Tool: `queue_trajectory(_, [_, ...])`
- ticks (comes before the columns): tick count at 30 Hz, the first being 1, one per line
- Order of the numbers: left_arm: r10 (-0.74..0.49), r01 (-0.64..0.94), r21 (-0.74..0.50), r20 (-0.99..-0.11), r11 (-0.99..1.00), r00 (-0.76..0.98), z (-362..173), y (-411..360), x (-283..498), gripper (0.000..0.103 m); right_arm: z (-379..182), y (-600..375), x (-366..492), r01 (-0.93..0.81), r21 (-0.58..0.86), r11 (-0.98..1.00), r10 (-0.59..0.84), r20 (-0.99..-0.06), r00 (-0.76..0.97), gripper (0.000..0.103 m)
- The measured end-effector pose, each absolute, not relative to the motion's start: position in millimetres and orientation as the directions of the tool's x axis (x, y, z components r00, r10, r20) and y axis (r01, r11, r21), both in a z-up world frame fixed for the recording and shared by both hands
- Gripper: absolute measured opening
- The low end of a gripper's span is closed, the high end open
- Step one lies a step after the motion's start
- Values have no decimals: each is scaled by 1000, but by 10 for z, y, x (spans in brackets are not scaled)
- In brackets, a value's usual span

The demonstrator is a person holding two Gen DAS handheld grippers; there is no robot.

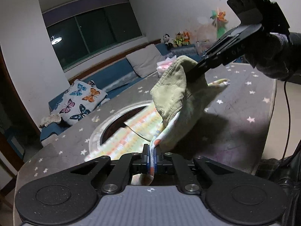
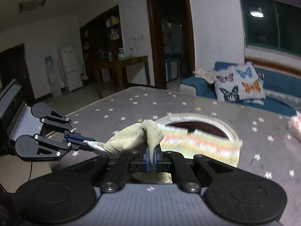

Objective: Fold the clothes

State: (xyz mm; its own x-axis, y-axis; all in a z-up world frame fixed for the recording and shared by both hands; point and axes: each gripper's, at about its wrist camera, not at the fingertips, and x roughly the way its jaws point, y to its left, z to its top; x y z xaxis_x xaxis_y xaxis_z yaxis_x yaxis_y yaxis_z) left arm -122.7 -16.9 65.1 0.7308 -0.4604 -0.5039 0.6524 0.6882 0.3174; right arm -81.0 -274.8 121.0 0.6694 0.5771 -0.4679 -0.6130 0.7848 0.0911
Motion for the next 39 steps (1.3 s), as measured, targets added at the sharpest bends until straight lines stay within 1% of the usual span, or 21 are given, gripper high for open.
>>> queue_trajectory(4, [-434,623,299,-504,723,747,702,-149,-939,5,1263,-2642,-579,-615,59,786,565,-471,677,4])
queue_trajectory(10, [-386,578,272,-523,770,760,664,-108,-168,5,1231,-2468,169,-581,59,811,524,-515,679,4])
queue_trajectory(15, [-332,549,239,-586,801,739,493,-118,578,5,1042,-2319,796,-542,64,838,477,-566,672,4])
queue_trajectory(20, [-283,503,186,-642,844,712,256,-75,1159,5,833,-2193,1398,-497,78,864,433,-616,658,5])
queue_trajectory(21, [-271,493,184,-650,850,710,203,-75,1236,6,768,-2193,1490,-483,94,871,429,-626,651,7])
queue_trajectory(22, [-260,484,182,-658,856,707,153,-74,1295,7,716,-2216,1548,-466,100,879,419,-629,655,16])
queue_trajectory(24, [-246,474,181,-669,862,702,62,-63,1344,8,642,-2276,1616,-438,108,893,401,-632,663,18])
queue_trajectory(26, [-238,462,173,-673,870,700,1,-50,1369,13,602,-2404,1589,-413,114,904,385,-637,667,23])
queue_trajectory(27, [-234,454,170,-672,875,702,-17,-44,1369,16,586,-2485,1554,-399,111,910,372,-644,668,28])
queue_trajectory(28, [-225,441,173,-667,880,710,-25,-38,1356,23,569,-2565,1518,-386,108,916,359,-651,669,33])
queue_trajectory(29, [-212,426,181,-661,886,720,-29,-26,1345,32,548,-2645,1473,-372,103,923,344,-657,671,35])
queue_trajectory(30, [-198,411,188,-654,892,730,-30,-16,1330,35,517,-2703,1445,-361,108,926,338,-662,669,37])
queue_trajectory(32, [-168,379,203,-644,903,746,-21,3,1298,51,448,-2804,1401,-340,125,932,332,-671,663,37])
queue_trajectory(35, [-126,333,219,-634,917,763,-3,61,1243,52,344,-2956,1334,-307,149,940,323,-684,654,37])
queue_trajectory(39, [-121,307,200,-622,931,773,60,112,1128,52,206,-3158,1246,-263,181,948,312,-702,641,37])
